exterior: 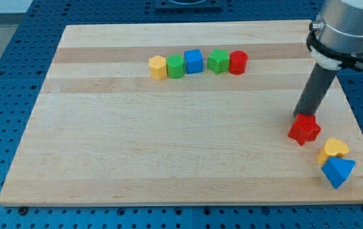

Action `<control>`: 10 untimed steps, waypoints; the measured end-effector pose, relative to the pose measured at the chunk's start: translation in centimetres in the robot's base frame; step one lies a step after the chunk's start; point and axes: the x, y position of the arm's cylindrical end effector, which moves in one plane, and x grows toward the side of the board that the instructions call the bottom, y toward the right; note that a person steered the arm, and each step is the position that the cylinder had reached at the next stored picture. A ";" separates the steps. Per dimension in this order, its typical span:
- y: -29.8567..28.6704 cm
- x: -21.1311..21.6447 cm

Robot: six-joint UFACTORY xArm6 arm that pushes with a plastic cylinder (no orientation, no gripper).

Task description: Slide the red star top left of the blue triangle

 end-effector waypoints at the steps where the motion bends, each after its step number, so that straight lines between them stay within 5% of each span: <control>1: -0.6 1.2; 10: -5.5 6.4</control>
